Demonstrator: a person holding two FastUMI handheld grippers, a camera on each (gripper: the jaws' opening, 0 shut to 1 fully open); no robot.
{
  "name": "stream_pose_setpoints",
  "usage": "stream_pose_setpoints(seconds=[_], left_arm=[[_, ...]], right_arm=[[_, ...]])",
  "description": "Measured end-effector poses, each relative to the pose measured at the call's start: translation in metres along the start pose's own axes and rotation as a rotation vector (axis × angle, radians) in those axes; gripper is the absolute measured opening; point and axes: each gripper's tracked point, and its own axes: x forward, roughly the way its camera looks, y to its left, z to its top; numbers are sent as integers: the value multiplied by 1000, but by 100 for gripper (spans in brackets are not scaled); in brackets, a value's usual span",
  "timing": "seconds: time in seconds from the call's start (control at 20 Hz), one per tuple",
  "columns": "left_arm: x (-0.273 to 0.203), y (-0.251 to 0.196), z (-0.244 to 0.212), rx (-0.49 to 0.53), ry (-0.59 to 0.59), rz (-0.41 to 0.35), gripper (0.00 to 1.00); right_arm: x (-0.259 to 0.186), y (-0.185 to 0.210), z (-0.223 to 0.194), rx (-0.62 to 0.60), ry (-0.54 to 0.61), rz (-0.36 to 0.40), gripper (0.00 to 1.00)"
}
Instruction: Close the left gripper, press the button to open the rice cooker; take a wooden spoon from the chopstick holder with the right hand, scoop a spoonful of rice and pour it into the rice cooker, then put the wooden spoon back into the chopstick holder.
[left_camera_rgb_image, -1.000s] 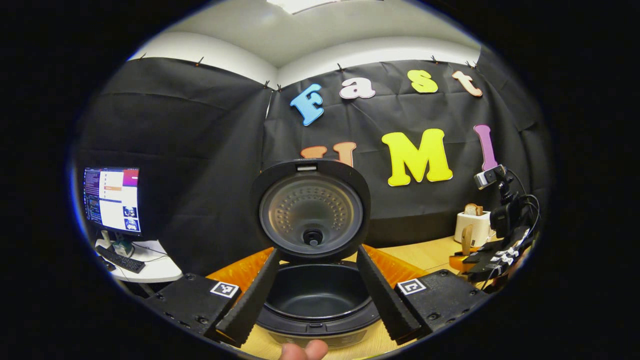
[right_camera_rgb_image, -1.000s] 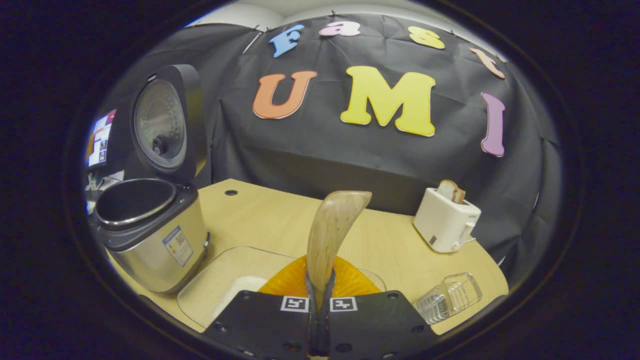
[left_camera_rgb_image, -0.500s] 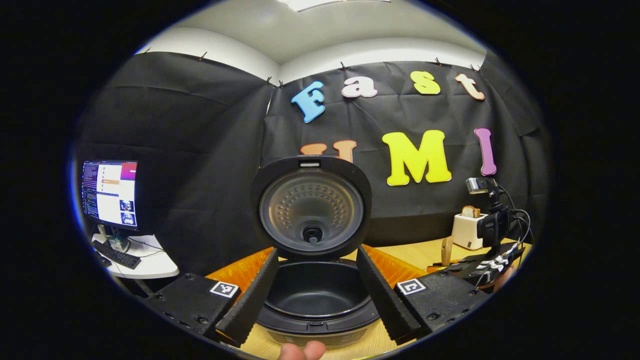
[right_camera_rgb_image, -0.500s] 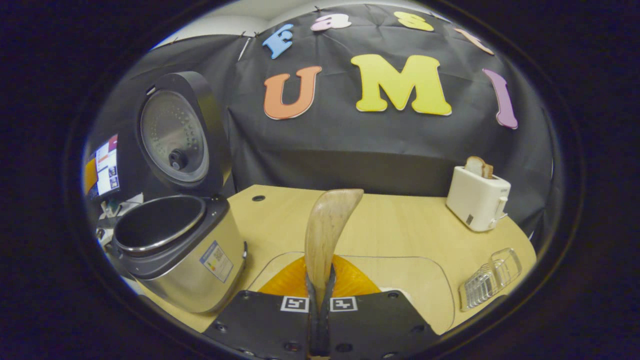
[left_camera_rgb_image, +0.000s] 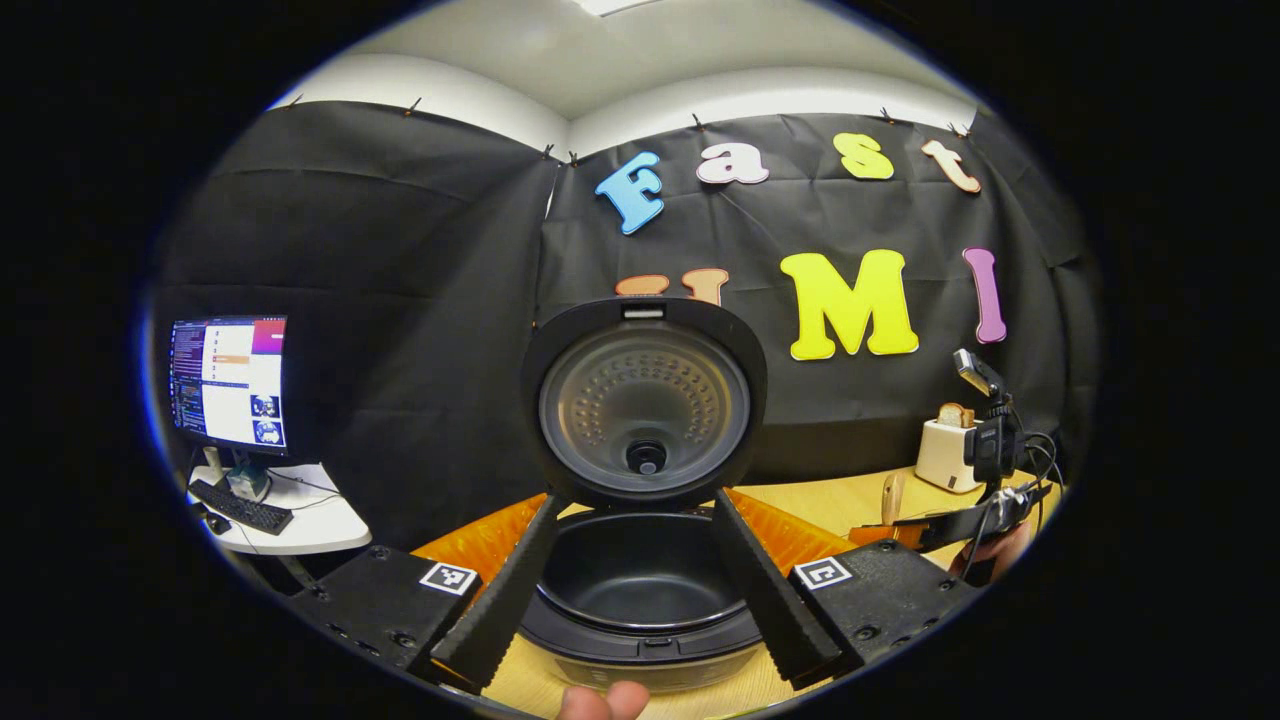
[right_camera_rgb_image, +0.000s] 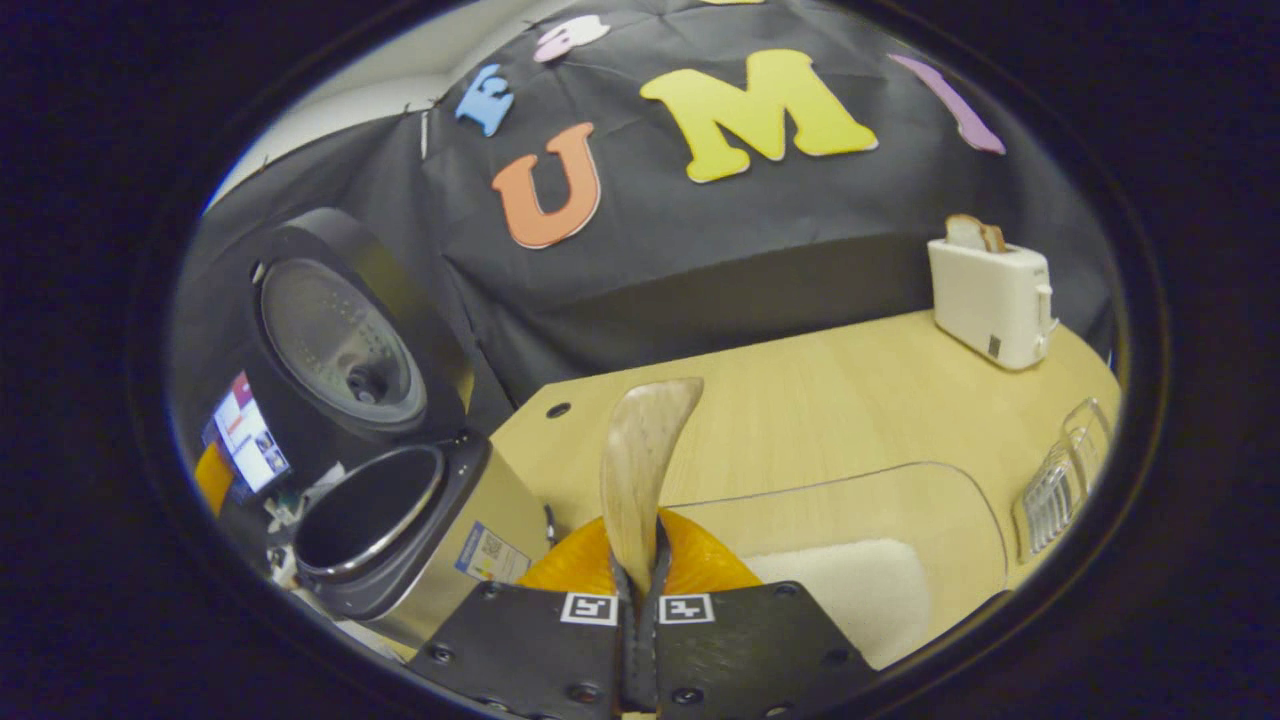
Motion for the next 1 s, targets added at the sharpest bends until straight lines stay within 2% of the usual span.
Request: stream_pose_setpoints(seconds=[0.2, 0.5, 0.7, 1.0], left_arm=[[1, -4, 0, -16, -2, -7, 99], [0, -3, 1, -8, 2, 21, 99], [2, -6, -1, 8, 12, 29, 99], [6, -11, -5, -20, 26, 30, 99]], right_arm=[[1, -7, 1, 193, 23, 34, 0], [-13, -24, 23, 292, -42, 63, 0], [-27, -49, 39, 384, -102, 71, 0], [-53, -69, 71, 456, -176, 115, 0]])
